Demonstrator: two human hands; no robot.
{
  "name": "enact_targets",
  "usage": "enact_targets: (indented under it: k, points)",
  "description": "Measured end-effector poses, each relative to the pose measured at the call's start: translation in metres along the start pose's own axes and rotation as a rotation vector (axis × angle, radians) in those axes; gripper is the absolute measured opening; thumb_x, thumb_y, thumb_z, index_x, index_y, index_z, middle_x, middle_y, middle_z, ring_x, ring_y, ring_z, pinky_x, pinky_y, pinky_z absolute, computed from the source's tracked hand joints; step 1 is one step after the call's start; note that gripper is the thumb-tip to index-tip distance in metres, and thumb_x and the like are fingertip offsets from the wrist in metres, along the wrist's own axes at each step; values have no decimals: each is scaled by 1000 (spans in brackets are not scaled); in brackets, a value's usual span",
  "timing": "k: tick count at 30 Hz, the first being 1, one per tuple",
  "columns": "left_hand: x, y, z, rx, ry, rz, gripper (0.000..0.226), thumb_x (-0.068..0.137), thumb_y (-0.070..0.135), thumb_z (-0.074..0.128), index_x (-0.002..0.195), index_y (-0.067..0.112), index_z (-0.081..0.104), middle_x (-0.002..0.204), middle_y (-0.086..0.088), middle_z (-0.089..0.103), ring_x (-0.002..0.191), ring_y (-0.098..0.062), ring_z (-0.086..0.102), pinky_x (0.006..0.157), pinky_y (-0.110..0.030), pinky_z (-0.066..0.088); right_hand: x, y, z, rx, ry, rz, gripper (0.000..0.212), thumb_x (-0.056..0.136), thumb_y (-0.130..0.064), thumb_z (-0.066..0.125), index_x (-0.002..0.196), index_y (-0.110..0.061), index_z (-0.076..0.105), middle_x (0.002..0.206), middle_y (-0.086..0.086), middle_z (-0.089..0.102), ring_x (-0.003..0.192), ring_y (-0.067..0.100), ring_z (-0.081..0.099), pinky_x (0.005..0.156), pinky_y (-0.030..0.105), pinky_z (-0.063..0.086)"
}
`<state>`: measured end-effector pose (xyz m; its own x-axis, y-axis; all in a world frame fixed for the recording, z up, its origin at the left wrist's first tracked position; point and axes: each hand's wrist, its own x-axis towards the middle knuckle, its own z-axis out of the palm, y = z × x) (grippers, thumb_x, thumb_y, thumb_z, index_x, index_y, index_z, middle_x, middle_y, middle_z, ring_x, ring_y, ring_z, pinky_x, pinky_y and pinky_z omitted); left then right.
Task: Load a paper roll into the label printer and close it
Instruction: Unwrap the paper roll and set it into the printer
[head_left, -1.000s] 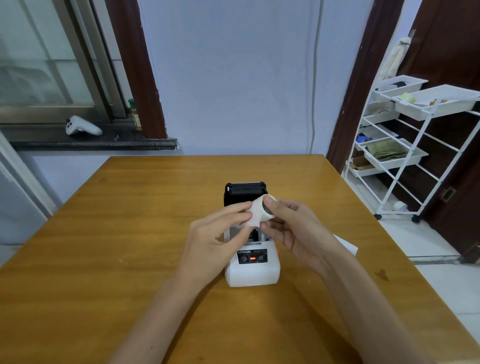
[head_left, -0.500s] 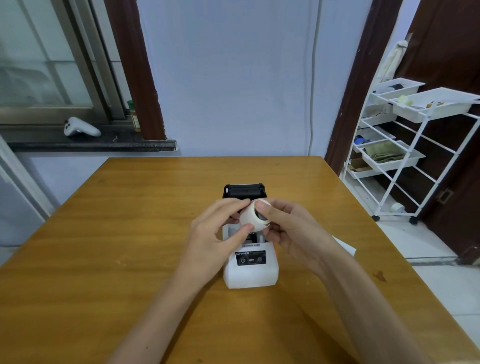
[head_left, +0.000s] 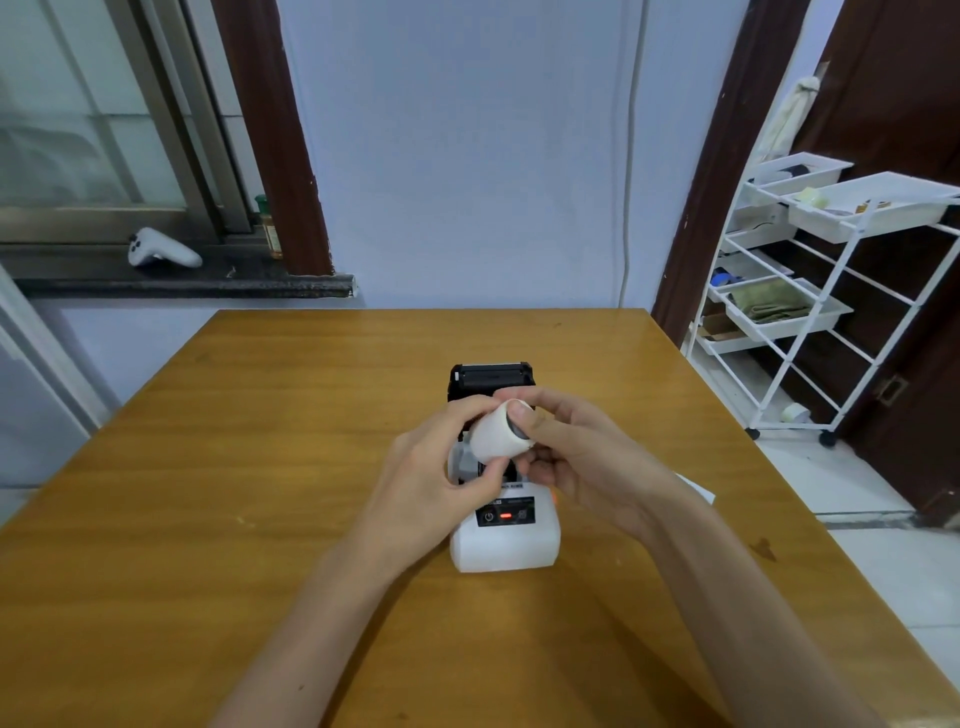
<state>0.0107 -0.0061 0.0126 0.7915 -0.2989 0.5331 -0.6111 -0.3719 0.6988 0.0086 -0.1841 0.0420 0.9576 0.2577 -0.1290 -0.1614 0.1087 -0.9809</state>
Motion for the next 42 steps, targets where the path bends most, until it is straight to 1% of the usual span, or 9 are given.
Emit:
enact_targets:
  k: [5,8,12,15,21,24,29,37,42]
  points:
    - [0,-1,-1,22,2,-9,47,74,28,65,120,39,56,107,18,67,101,-6,64,83,-23,52,0,-15,-2,-178,-31,-13,29,97,-23,57,122,-9,62,84,10,67,65,14,61,59,24,48]
    - [0,-2,-2,46,-12,-33,49,74,20,68,117,41,57,106,16,66,99,-5,62,80,-19,49,-2,-30,-4,-442,11,-79,22,95,-25,60,114,-17,68,92,18,71,73,15,64,66,25,52]
    - [0,-3,-3,-8,-32,-105,48,75,16,67,120,32,62,107,17,67,98,-4,63,79,-16,50,-1,-37,-4,-605,-51,-104,23,91,-23,66,114,-21,68,98,2,76,84,20,69,72,24,55]
    - [0,-2,-4,-23,-51,-158,46,74,22,66,117,37,60,102,18,68,93,-9,65,79,-29,54,1,-36,-5,-665,-66,-109,30,87,-18,70,117,-22,66,100,3,75,92,23,70,77,26,57]
    - [0,-5,-4,-45,-69,-205,39,73,22,70,102,37,48,92,10,68,84,-16,65,76,-50,54,4,-32,-8,-795,-73,-113,35,86,-18,71,121,-19,66,104,0,72,82,2,66,76,16,53]
    - [0,-5,-5,-43,-105,-196,34,77,18,70,100,35,51,92,13,66,83,-15,64,75,-49,54,6,-32,-9,-810,-106,-113,28,86,-14,71,113,-15,70,102,1,73,81,3,66,75,15,53]
    - [2,-6,-5,-75,-128,-216,33,80,17,70,101,36,55,92,7,68,87,-16,66,76,-49,55,12,-28,-14,-815,-125,-98,30,81,-16,76,110,-15,70,103,1,73,95,18,70,87,37,57]
    - [3,-11,-7,-143,-124,-186,44,83,11,72,112,41,59,113,13,68,102,-12,68,90,-37,57,15,-18,-16,-632,-55,-96,19,89,-15,67,107,-11,73,91,14,74,78,16,65,78,29,53]
    - [4,-14,-5,-151,-80,-119,48,84,-1,70,111,39,63,124,22,61,107,-12,66,94,-28,54,15,-15,-16,-535,-25,-82,22,92,-19,64,112,-17,72,101,22,73,77,17,64,86,35,56]
